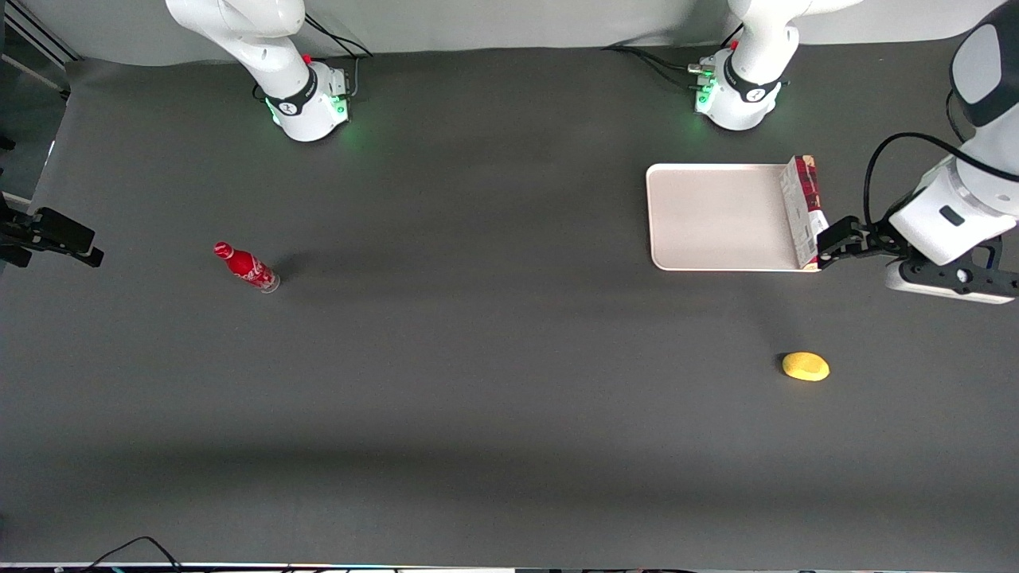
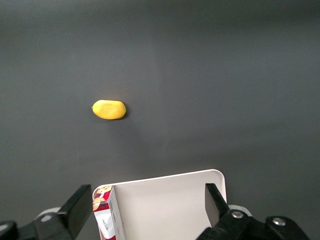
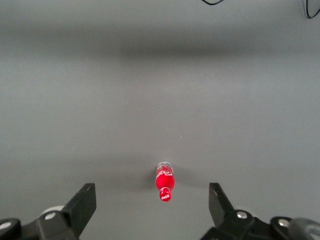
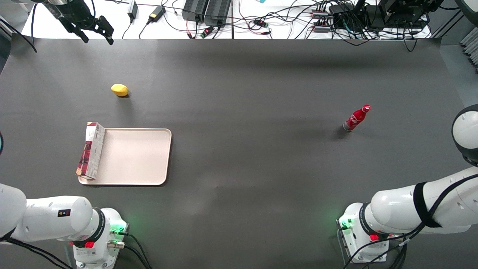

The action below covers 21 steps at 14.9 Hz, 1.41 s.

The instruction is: Place red cookie box on tray

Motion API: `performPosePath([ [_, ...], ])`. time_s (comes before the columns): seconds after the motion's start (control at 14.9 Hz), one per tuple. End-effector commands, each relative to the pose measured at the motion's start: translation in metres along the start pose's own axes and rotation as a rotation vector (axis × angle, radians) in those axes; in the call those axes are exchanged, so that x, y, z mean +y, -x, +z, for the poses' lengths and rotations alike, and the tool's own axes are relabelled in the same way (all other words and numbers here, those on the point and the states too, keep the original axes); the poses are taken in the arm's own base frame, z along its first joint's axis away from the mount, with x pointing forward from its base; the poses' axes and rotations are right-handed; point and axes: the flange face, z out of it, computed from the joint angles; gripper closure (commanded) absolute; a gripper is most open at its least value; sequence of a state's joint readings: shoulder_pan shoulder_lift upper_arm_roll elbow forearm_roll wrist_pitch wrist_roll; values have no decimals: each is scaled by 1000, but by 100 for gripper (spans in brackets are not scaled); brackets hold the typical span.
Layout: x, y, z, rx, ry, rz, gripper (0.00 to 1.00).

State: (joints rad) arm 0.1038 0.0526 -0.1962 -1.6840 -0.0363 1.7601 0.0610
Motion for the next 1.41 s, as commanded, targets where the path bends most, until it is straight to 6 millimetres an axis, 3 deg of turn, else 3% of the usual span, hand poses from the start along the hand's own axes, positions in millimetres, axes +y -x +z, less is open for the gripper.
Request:
performPosePath([
  [0.0,-4,-29,1,-26,-7,-4,0],
  [0.54,5,-27,-1,-45,-10,-3,0],
  [0.74,-5,-7,-13,-128,-105,-15,0],
  [0.94,-13,-4,-16,-140,-137,-29,0],
  [1.07,-12,-2,-21,-130,-133,-43,0],
  [1.34,-6,28,-35,-116,-102,-61,0],
])
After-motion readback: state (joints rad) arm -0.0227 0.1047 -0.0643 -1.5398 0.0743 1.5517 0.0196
